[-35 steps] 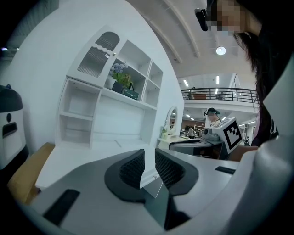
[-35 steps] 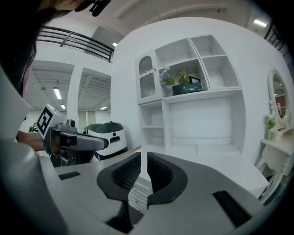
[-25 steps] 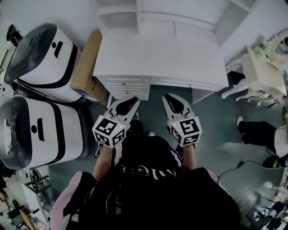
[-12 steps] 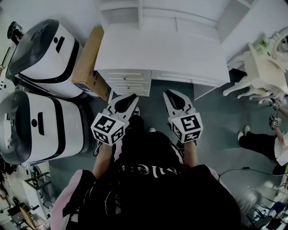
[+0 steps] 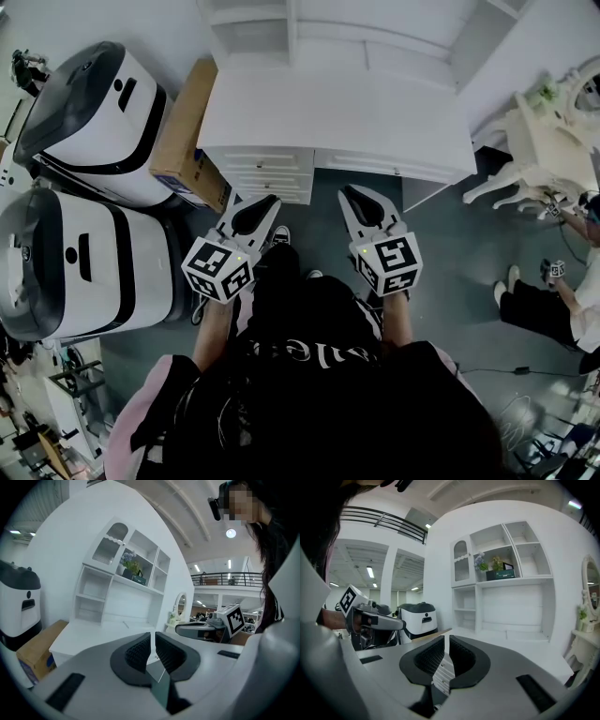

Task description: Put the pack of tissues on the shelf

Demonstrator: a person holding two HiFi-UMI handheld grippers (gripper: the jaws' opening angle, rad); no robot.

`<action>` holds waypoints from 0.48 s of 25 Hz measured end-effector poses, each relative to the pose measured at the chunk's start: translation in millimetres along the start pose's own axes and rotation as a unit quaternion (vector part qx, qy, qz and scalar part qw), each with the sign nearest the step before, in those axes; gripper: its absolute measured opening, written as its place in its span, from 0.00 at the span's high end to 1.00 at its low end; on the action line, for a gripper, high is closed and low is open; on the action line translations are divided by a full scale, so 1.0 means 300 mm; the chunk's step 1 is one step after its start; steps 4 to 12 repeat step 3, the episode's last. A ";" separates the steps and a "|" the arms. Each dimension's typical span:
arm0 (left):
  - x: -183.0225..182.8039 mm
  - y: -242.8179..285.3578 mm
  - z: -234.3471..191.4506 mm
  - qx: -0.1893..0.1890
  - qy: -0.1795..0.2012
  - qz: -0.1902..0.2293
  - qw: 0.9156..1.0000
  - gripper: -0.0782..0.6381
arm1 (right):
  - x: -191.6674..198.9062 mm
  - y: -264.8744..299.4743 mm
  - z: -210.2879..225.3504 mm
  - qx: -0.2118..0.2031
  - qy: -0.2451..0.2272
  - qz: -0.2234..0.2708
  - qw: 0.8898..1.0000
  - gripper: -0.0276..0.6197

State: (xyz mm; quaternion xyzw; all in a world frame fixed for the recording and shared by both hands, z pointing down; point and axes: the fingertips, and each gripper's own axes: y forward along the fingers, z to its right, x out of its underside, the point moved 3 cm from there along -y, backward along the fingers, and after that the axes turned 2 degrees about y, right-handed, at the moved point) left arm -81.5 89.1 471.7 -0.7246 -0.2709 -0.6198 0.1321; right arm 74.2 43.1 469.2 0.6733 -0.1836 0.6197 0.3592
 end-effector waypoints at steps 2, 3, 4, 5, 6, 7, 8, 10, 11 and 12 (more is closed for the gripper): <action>0.003 -0.009 -0.004 -0.007 -0.008 0.001 1.000 0.83 | -0.002 -0.007 -0.001 -0.001 -0.001 0.001 1.000 0.86; 0.004 -0.014 -0.007 -0.010 -0.012 0.001 1.000 0.83 | -0.003 -0.010 -0.001 -0.002 -0.002 0.001 1.000 0.86; 0.004 -0.014 -0.007 -0.010 -0.012 0.001 1.000 0.83 | -0.003 -0.010 -0.001 -0.002 -0.002 0.001 1.000 0.86; 0.004 -0.014 -0.007 -0.010 -0.012 0.001 1.000 0.83 | -0.003 -0.010 -0.001 -0.002 -0.002 0.001 1.000 0.86; 0.004 -0.014 -0.007 -0.010 -0.012 0.001 1.000 0.83 | -0.003 -0.010 -0.001 -0.002 -0.002 0.001 1.000 0.86; 0.004 -0.014 -0.007 -0.010 -0.012 0.001 1.000 0.83 | -0.003 -0.010 -0.001 -0.002 -0.002 0.001 1.000 0.86; 0.004 -0.014 -0.007 -0.010 -0.012 0.001 1.000 0.83 | -0.003 -0.010 -0.001 -0.002 -0.002 0.001 1.000 0.86; 0.004 -0.014 -0.007 -0.010 -0.012 0.001 1.000 0.83 | -0.003 -0.010 -0.001 -0.002 -0.002 0.001 1.000 0.86; 0.004 -0.014 -0.007 -0.010 -0.012 0.001 1.000 0.83 | -0.003 -0.010 -0.001 -0.002 -0.002 0.001 1.000 0.86; 0.004 -0.014 -0.007 -0.010 -0.012 0.001 1.000 0.83 | -0.003 -0.010 -0.001 -0.002 -0.002 0.001 1.000 0.86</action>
